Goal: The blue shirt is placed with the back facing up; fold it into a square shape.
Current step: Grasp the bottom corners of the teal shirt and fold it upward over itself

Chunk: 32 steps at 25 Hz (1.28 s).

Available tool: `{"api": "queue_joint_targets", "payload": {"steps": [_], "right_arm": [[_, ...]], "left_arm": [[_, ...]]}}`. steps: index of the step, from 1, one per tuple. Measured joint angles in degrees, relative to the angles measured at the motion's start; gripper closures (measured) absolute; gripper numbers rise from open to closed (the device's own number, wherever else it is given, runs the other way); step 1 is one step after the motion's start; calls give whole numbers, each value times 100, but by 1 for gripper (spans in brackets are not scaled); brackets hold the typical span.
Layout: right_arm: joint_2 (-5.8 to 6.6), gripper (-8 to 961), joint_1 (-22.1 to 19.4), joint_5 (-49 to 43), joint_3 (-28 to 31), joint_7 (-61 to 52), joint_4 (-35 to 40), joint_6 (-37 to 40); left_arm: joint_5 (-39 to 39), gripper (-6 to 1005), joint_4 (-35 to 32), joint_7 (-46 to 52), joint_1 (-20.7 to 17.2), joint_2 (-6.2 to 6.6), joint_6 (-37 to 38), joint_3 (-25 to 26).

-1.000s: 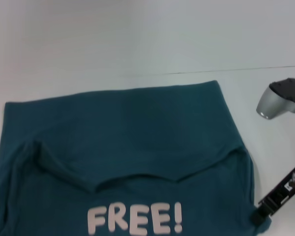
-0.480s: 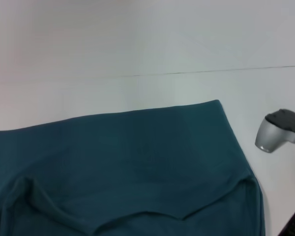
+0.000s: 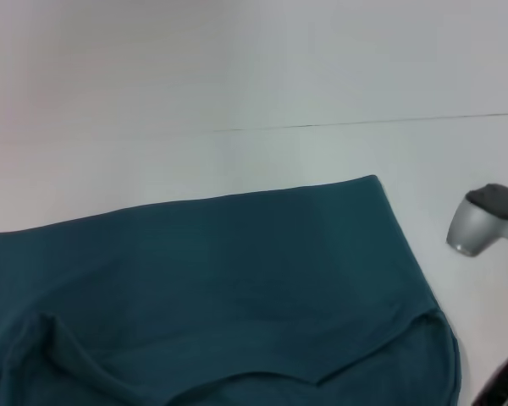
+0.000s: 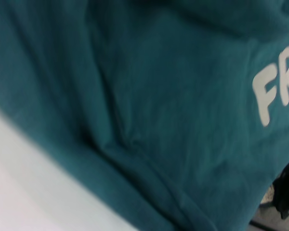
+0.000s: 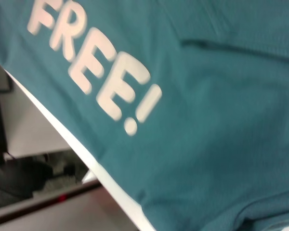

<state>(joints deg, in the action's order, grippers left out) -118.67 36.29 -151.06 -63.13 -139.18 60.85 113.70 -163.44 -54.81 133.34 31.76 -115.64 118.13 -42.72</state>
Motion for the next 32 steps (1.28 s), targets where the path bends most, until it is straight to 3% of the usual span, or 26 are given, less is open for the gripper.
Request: {"api": "queue_joint_targets", "payload": {"steps": [4,7,10,13,16,19,22,27,29,32], "right_arm": [[184,887,48,394,354,248,4,5],[394,887,117,663,833,436,-5,-13],[578,888,294,768,1687,678,-65,-71],[678,888,459,758,2436,717,-83,-296],[725,888,508,743,2728,434,-89,-906],[718,888,525,745,2692,138,-99,-1526],[634,887,567,746,2569,-34,-159,-2095],[375,887,672,759,2446,-76,-305,-3041],[216,887,745,781,2353,-90,-448,-3622],[133,887,792,783,2282,-98,-566,-3969]], "left_arm": [[41,890,-46,-116,213,108,-6,575],[84,891,-54,-239,430,306,-3,1250],[143,892,-55,-312,650,510,-140,1842],[189,893,-56,-345,842,633,-443,2237],[251,894,-56,-333,975,665,-915,2289],[291,893,-56,-314,1123,651,-1490,2273],[422,890,-56,-339,1206,598,-2011,2190],[619,885,24,-319,1197,447,-3004,1859],[629,883,82,-309,1159,338,-3434,1684],[613,880,154,-304,1109,207,-3951,1502]]}}
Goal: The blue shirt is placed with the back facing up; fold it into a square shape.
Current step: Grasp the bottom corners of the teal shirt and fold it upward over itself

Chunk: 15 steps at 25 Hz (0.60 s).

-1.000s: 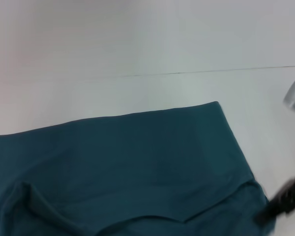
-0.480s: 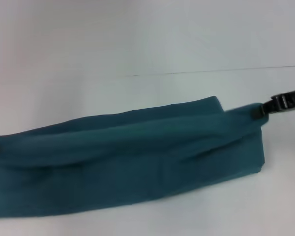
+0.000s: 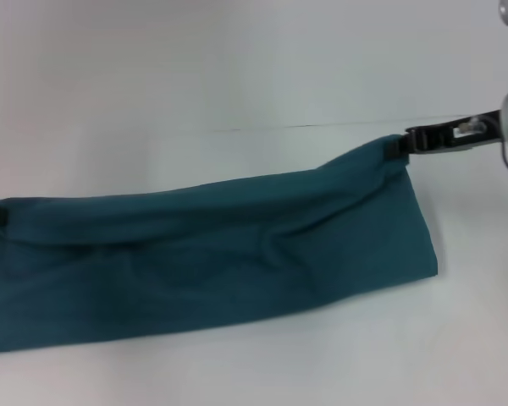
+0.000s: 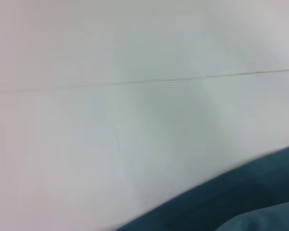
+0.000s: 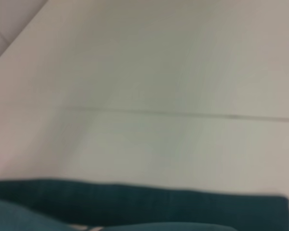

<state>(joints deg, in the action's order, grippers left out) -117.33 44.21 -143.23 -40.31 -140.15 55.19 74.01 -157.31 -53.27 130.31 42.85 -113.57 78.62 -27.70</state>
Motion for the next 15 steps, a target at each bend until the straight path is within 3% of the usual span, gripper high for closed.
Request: {"api": "queue_joint_targets", "payload": {"steps": [4,15], "right_arm": [[-109,887,91,-19,-274,-34,-406,-787],[-206,888,195,4,-773,-38,-811,-1918]], "left_arm": [[-5,876,91,-24,-10,-68,-418,-64],[-18,864,402,-11,-67,-224,-1603,-532]]}}
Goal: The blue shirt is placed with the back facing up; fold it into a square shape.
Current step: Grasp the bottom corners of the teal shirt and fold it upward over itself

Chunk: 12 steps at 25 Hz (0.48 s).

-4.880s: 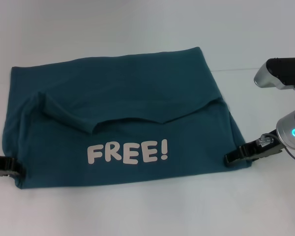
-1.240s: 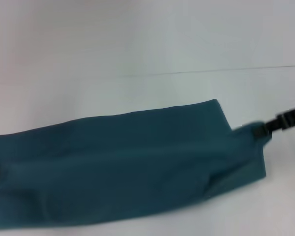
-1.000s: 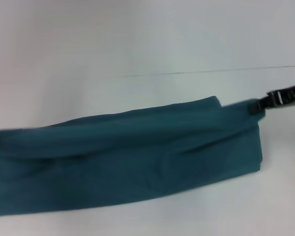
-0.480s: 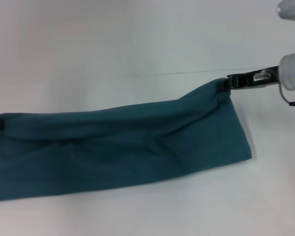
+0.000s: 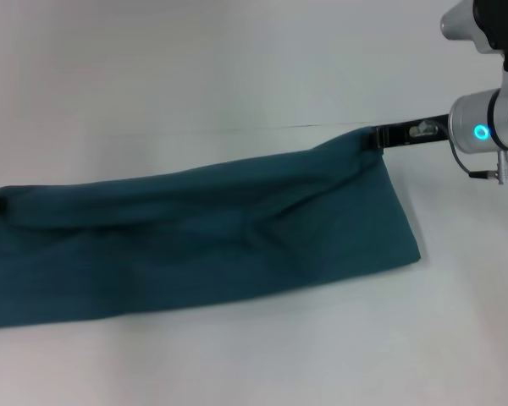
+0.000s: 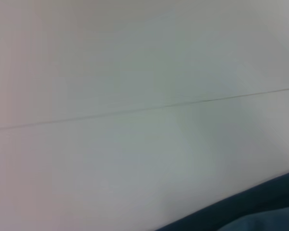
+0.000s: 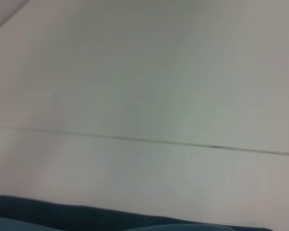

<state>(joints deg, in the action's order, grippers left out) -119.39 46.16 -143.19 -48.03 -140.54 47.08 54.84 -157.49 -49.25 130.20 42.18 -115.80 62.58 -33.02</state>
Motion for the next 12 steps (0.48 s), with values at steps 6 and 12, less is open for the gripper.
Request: {"api": "queue_joint_targets", "payload": {"steps": [6,12], "right_arm": [[-7,888,171,3,-43,0,-239,-335],[-27,888,252,8,-131,0,-429,-572]], "left_arm": [[-4,858,78,-3,-17,-89,-409,-153],[-9,852,157,5,-17,-136,-704,-331]]}}
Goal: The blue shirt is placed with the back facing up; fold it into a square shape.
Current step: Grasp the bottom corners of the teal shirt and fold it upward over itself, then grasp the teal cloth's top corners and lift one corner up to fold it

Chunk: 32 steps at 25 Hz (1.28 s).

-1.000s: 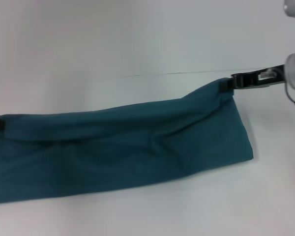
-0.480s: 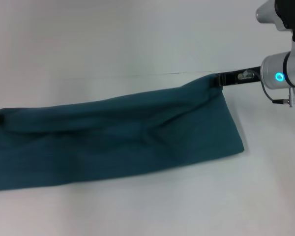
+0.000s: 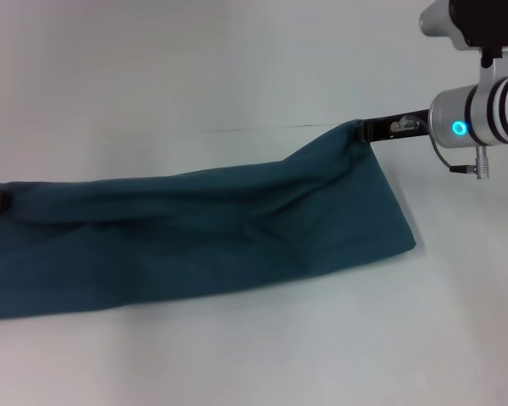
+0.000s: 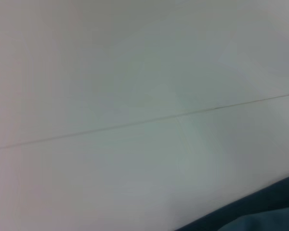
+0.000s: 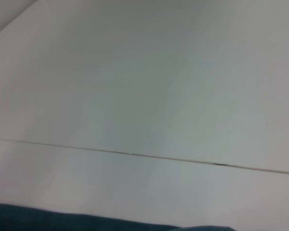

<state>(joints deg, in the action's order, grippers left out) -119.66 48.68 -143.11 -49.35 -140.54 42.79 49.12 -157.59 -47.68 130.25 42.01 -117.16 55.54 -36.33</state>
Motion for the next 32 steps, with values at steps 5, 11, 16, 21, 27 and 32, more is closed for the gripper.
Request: {"api": "queue_joint_targets", "payload": {"steps": [5,11,16,21,27,32], "right_arm": [[-18,858,1,7,-30,-190,-155,-347],[-19,751,-17,75,-42,-248,-175,-559],[-20,579,19,94,-179,-243,-191,-694],[-24,477,32,216,-474,-242,-142,-669],[4,329,32,219,-750,-247,80,-450],[6,116,27,188,-903,-243,309,-293]], "left_arm": [[19,847,101,60,-6,-13,-189,-28],[-11,841,181,143,-34,-2,-354,-21],[-9,747,219,145,-44,4,-452,-8],[53,540,139,360,-52,41,-266,28],[23,338,-505,1617,-170,156,1111,30],[16,181,-979,2625,-390,211,1911,30]]}}
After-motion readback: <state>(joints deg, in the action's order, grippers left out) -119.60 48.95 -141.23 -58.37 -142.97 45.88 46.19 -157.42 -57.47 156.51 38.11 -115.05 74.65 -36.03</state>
